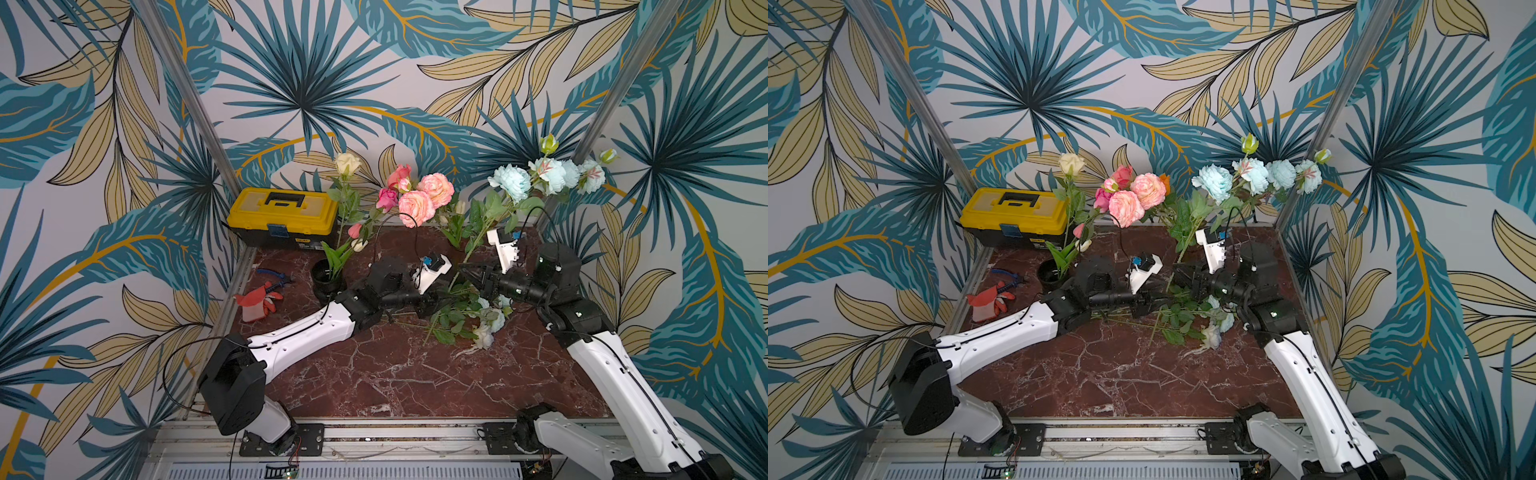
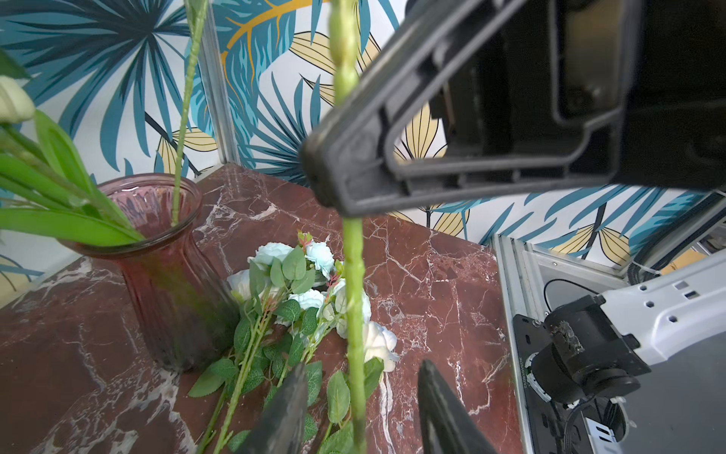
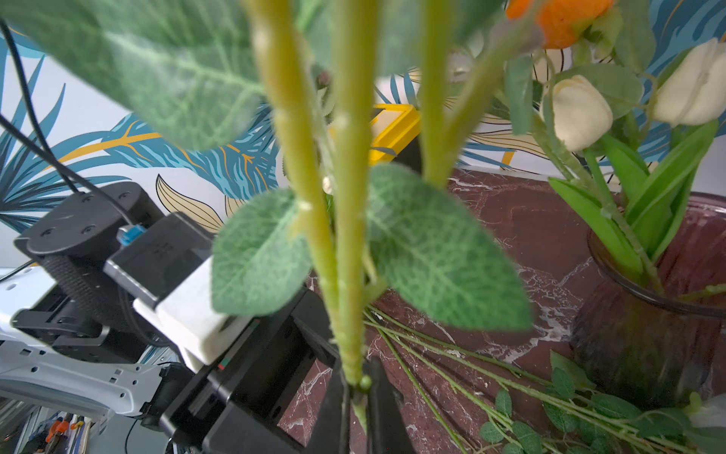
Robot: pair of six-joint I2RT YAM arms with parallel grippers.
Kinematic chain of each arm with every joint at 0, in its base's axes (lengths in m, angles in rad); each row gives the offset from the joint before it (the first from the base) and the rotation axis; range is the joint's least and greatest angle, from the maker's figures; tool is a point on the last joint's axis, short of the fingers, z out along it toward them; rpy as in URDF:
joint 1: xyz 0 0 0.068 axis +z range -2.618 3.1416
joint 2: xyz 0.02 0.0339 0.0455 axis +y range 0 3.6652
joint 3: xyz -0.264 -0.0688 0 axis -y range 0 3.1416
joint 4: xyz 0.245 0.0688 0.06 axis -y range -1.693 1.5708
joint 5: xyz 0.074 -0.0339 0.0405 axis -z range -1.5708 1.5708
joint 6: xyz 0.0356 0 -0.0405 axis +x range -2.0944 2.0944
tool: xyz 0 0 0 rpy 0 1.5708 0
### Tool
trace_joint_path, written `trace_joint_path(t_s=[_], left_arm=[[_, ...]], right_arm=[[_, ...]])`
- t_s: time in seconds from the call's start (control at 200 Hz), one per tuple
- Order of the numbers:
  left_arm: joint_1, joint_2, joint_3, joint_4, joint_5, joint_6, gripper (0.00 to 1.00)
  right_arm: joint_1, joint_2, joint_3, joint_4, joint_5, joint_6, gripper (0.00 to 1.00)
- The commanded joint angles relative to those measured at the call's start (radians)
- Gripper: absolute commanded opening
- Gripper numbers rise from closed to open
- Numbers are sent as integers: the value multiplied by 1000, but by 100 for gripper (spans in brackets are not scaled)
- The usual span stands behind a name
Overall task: Pick out blue flowers from the vase
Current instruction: Place the flower at the center of the board.
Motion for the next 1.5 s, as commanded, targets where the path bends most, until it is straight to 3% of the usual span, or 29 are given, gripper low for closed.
trace_joint_path(t_s=[0.0, 0.951, 1.106, 1.187, 1.327, 1.497], left_arm=[[1, 6, 43, 27, 38, -14, 44], [6, 18, 67, 26, 29, -11, 12], [11, 10, 59, 25, 29, -14, 0], [12, 7, 58, 25, 28, -12, 0], [13, -17, 33, 25, -8, 5, 0], [41, -49, -25, 23, -33, 22, 0]], right_arm=[[10, 4, -17, 49, 13, 9, 0], [22, -56, -67, 39, 12, 37, 0], [22, -68, -67, 23, 20, 33, 0], [22, -69, -64, 12, 20, 32, 0], [22, -86, -50, -44, 63, 4, 36], [22, -126, -70, -119, 121, -30, 46]])
